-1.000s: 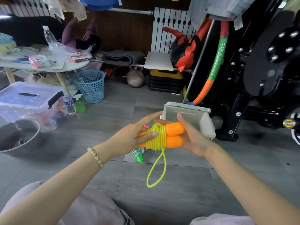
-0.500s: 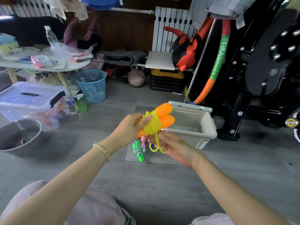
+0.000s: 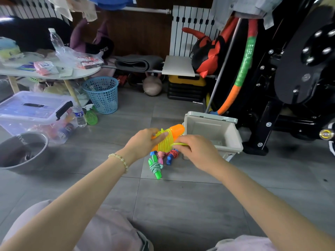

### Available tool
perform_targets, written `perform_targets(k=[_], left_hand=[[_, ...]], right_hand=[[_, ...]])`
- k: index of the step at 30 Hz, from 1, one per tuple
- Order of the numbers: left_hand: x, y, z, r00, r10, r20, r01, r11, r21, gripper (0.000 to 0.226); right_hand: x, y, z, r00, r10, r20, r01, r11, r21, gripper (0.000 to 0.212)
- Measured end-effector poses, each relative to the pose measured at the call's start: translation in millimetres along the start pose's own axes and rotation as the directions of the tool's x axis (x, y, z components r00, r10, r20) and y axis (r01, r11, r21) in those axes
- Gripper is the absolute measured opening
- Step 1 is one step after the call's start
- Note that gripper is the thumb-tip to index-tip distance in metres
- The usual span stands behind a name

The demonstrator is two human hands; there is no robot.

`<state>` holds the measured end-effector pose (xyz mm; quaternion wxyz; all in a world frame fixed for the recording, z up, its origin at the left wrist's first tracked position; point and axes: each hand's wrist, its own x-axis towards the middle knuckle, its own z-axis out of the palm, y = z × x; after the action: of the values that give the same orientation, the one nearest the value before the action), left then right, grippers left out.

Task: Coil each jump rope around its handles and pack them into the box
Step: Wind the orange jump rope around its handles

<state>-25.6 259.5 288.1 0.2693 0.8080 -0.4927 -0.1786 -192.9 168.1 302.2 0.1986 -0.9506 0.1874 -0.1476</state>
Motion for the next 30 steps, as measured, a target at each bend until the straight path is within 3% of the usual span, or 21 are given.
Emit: perform_targets(k=[5,8,10,15,22,25,30], left_hand=[[-9.0,7.5,-1.5,0.976,0.14,0.167,-0.136,0.99,-0.036,0.033],[-14.4,10.7,-1.6,0.949,0.218,0.228,-0.222,0.975,-0.009,0.044],[-16.9,11.5,-3.4,0.94,0.236,0.247,-0.246,0.969,0.008,0.051],[-21.1,19.0,-4.5,0.941,0.275,0.195,-0.315,0.924,0.216,0.044],[-27.4,30.4,-8.0,0.886,0.38,0.265,-0.443,0.862,0.246,0.039],[-33.3,30.0,-4.7,0.886,0.406,0.225,-0.449,0.871,0.199,0.031],[-42.1,28.5,-1.6,0.914,0.394,0.095,-0.401,0.913,0.08,0.05]], right_hand=[[7.2,12.0,-16.7,0.997,0.077,-0.032,-0.07,0.981,0.18,0.015],[8.1,13.6,-22.1,0.995,0.096,-0.003,-0.092,0.956,0.278,0.01],[7.5,11.9,-25.9,0.996,0.083,0.01,-0.082,0.947,0.31,0.012],[7.3,7.1,-34.1,0.996,0.029,0.082,-0.05,0.963,0.266,0.019],[10.6,-2.3,-45.7,0.921,0.03,0.388,-0.19,0.904,0.384,0.023],[8.2,-1.2,-48.0,0.895,0.052,0.443,-0.288,0.825,0.485,0.021],[0.0,-1.4,-36.8,0.915,0.004,0.403,-0.333,0.569,0.752,0.013]])
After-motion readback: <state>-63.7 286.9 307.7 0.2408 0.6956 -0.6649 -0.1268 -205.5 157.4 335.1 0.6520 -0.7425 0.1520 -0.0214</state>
